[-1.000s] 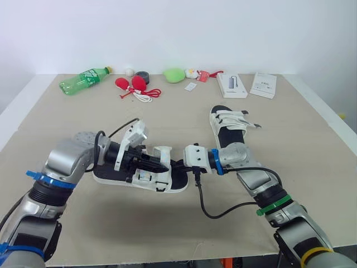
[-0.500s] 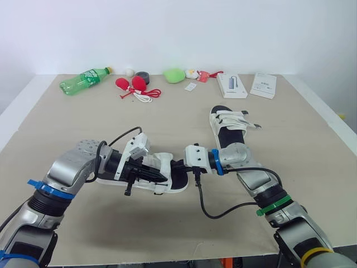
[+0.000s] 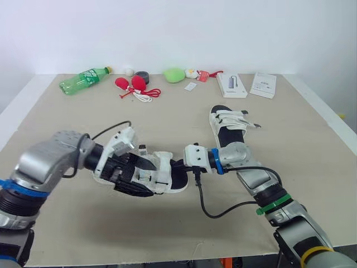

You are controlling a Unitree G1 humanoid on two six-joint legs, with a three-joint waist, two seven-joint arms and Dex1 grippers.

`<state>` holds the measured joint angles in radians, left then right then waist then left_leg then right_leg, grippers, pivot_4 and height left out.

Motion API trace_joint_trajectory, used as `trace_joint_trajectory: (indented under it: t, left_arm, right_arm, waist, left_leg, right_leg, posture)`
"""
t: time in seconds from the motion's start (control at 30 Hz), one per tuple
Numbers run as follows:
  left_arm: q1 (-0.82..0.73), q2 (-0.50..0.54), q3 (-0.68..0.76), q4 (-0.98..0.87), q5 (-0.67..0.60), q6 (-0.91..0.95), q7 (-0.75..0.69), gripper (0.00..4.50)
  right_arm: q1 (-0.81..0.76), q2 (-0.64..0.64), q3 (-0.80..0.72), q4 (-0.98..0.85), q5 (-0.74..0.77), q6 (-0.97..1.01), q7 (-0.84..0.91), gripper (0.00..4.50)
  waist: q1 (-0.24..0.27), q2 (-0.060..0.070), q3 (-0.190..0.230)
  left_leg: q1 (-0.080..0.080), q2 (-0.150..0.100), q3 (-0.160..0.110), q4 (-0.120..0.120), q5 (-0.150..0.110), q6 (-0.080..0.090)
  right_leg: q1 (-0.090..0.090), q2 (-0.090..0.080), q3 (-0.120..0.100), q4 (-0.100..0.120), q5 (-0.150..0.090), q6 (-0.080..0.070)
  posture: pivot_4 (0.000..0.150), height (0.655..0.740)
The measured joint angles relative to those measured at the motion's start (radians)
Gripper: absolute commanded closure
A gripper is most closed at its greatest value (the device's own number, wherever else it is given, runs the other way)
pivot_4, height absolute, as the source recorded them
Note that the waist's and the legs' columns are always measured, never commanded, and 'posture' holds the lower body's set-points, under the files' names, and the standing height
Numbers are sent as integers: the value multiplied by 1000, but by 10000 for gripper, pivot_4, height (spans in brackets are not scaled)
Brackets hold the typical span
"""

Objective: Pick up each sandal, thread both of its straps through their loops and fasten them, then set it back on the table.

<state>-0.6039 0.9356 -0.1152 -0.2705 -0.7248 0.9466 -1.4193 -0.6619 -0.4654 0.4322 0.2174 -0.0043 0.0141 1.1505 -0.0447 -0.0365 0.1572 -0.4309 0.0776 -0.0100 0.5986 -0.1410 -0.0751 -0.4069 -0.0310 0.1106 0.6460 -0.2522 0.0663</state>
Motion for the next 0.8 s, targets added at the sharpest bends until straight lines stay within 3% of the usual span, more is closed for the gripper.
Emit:
trace_joint_trajectory:
  t: [0.17, 0.27, 0.47, 0.8]
  left_arm:
    - [70, 72, 168, -70, -203, 165, 10, 2032]
    - [259, 86, 198, -160, -230, 182, 55, 2032]
    - [515, -149, 120, -264, 46, -142, 354, 2032]
    - [616, -222, 87, -296, 179, -341, 473, 2032]
  right_arm:
    - [-2, 0, 0, 7, 0, -9, 4, 45000]
    - [-2, 2, 0, 10, 0, -13, 5, 45000]
    - [-2, 1, -3, 18, 0, -13, 1, 45000]
    - [-6, 1, -2, 24, 0, -13, 4, 45000]
  waist:
    - [-1, 1, 0]
    - [-3, 1, 0]
    - [0, -1, 0]
    - [0, -1, -1]
  left_leg:
    - [0, 0, 0, 0, 0, 0]
    - [1, 0, 1, -1, -1, 0]
    - [1, -1, 2, 1, -1, -1]
    - [2, -1, 4, 1, -2, -2]
  right_leg:
    - [0, -1, 0, 0, -1, 0]
    - [0, -2, 0, 0, -1, -1]
    - [1, -4, 0, 0, -1, -1]
    - [1, -5, 0, -1, -1, -1]
  posture:
    - [1500, 7400]
    - [1500, 7400]
    - [1500, 7400]
    - [1500, 7400]
